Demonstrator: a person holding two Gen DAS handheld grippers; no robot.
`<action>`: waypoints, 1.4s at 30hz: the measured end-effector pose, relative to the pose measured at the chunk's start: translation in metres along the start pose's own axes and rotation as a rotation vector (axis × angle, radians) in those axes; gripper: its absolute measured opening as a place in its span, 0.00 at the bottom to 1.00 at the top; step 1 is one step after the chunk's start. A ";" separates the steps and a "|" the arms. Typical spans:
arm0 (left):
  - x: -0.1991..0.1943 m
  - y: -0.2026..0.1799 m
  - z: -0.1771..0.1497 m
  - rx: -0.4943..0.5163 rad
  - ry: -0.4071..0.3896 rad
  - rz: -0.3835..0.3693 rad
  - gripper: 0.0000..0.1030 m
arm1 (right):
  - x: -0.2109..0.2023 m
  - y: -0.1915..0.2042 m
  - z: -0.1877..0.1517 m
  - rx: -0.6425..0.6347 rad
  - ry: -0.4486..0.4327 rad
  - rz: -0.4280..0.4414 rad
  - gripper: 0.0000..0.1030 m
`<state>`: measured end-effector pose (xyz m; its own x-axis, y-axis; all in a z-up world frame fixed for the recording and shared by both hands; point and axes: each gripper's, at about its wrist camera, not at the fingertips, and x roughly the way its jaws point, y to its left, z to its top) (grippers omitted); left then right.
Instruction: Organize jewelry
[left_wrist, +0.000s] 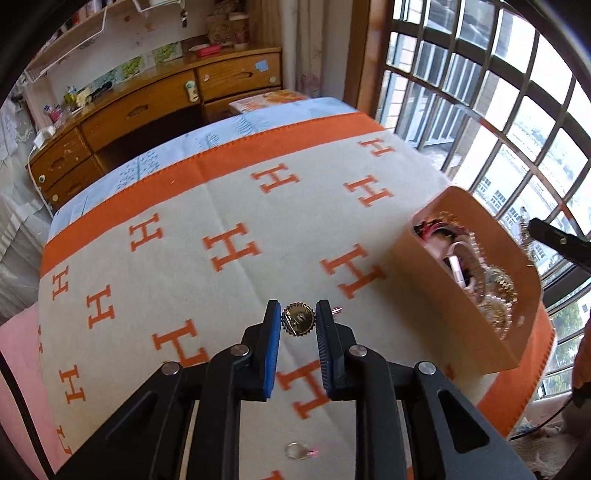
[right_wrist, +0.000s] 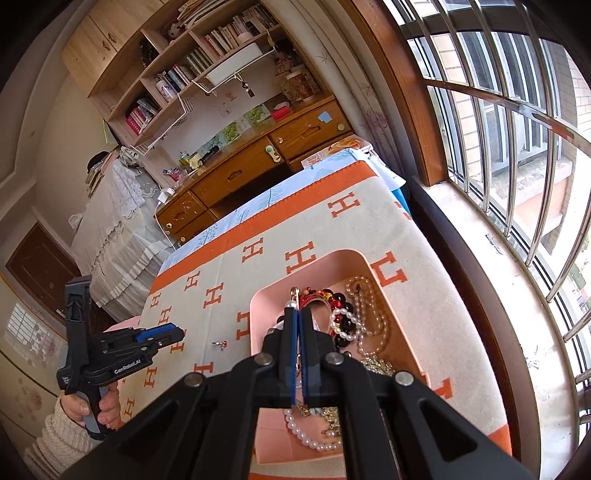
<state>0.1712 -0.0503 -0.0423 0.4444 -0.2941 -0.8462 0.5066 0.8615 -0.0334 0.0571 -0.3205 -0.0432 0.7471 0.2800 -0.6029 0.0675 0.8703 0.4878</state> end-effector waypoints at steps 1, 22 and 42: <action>-0.004 -0.013 0.005 0.015 -0.015 -0.017 0.16 | -0.002 -0.003 0.000 0.006 -0.004 -0.002 0.01; 0.048 -0.118 0.078 0.025 0.019 -0.149 0.25 | 0.022 -0.025 0.014 0.024 0.064 0.000 0.03; -0.067 -0.042 0.006 -0.103 -0.141 0.096 0.55 | 0.006 0.035 -0.017 -0.118 0.113 0.096 0.03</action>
<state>0.1244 -0.0696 0.0192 0.5898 -0.2575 -0.7654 0.3816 0.9242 -0.0168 0.0528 -0.2818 -0.0407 0.6666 0.4017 -0.6279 -0.0835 0.8773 0.4726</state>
